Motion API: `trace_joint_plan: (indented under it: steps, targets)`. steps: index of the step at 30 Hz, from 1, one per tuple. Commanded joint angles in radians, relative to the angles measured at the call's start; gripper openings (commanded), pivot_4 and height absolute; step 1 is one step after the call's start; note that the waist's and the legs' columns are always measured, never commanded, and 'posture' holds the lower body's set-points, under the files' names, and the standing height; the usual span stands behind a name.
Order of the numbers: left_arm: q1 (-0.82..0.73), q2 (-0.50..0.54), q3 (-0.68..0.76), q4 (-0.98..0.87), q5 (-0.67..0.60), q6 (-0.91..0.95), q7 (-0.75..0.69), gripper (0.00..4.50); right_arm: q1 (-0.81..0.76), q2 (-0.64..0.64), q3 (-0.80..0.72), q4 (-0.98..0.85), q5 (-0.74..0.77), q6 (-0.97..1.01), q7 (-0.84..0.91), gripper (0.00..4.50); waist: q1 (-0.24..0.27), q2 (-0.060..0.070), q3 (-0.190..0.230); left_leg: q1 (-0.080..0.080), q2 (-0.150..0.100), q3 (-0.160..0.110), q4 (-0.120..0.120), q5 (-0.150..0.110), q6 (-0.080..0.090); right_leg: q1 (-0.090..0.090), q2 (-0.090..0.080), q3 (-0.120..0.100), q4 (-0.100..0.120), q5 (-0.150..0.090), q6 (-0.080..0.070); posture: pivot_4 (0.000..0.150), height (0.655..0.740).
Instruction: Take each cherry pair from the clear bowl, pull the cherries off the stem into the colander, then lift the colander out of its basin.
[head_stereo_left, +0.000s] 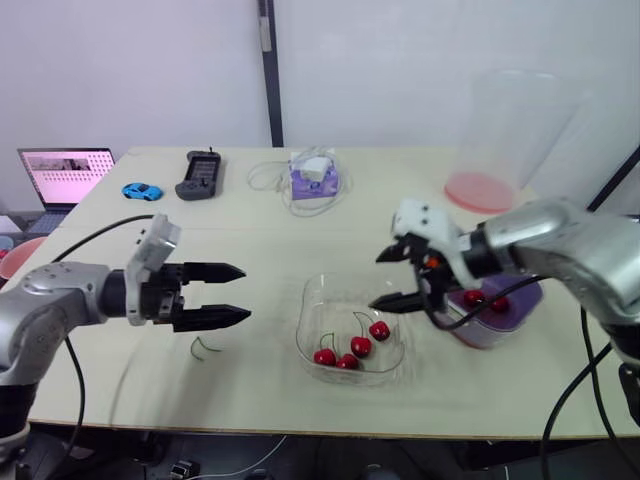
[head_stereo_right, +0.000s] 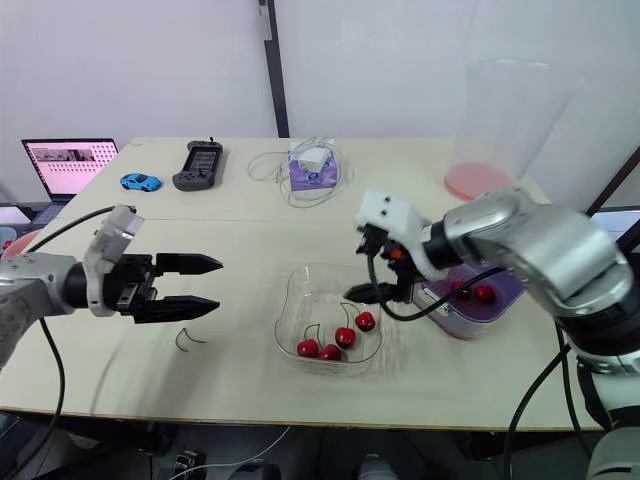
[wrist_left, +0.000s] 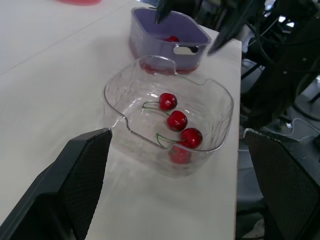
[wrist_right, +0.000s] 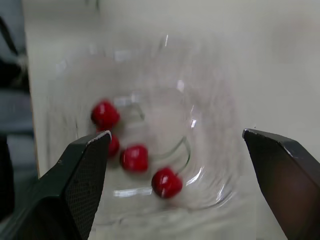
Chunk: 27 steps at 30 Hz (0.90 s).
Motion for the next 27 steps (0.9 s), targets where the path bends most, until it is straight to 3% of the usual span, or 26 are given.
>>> trace_joint_plan:
  steps: [1, 8, 20, 23, 25, 27]
  targets:
    - [-0.001, 0.008, 0.000, -0.024, 0.010, -0.005, 0.012, 4.45, -0.042, 0.025, 0.122, -0.015, -0.091, 0.002, 0.014, 4.50, -0.001, 0.000, 0.000, 0.000, 0.000, 0.000, 0.000, 0.000, 0.000, 0.000, 0.000, 0.000, 0.000, 0.000, 0.000, 0.150, 0.7332]
    - [0.027, -0.010, 0.009, -0.043, 0.014, -0.014, 0.042, 4.45, -0.094, 0.145, 0.296, 0.008, -0.235, 0.060, -0.050, 4.50, -0.002, 0.000, 0.000, 0.000, 0.000, 0.000, 0.000, 0.000, 0.000, -0.001, 0.000, 0.000, 0.001, 0.000, 0.000, 0.150, 0.7332]
    - [0.040, -0.019, 0.003, -0.057, 0.019, -0.016, 0.069, 4.45, -0.101, 0.159, 0.353, -0.028, -0.293, 0.034, 0.015, 4.50, -0.003, 0.000, 0.000, 0.000, 0.000, -0.001, 0.000, 0.000, 0.000, -0.001, 0.000, 0.000, 0.001, 0.000, 0.000, 0.150, 0.7332]
    - [0.040, -0.022, 0.004, -0.058, 0.019, -0.017, 0.072, 4.50, -0.091, 0.164, 0.369, -0.016, -0.306, 0.031, 0.017, 3.69, -0.002, 0.000, 0.000, 0.000, 0.000, -0.001, 0.000, 0.000, 0.000, -0.001, 0.000, 0.000, 0.001, 0.000, 0.000, 0.150, 0.7332]
    - [0.038, -0.023, 0.003, -0.057, 0.020, -0.018, 0.073, 4.50, -0.094, 0.164, 0.381, -0.009, -0.319, 0.023, 0.022, 2.80, -0.001, 0.000, 0.000, 0.000, 0.000, -0.001, 0.000, 0.000, 0.000, -0.001, 0.000, 0.000, 0.001, 0.000, 0.000, 0.150, 0.7332]
    - [0.036, -0.024, 0.001, -0.055, 0.022, -0.019, 0.073, 4.50, -0.094, 0.168, 0.382, -0.005, -0.323, 0.022, 0.028, 2.80, -0.001, 0.000, 0.000, 0.000, 0.000, -0.001, 0.000, 0.000, 0.000, -0.001, 0.000, 0.000, 0.001, 0.000, 0.000, 0.150, 0.7332]
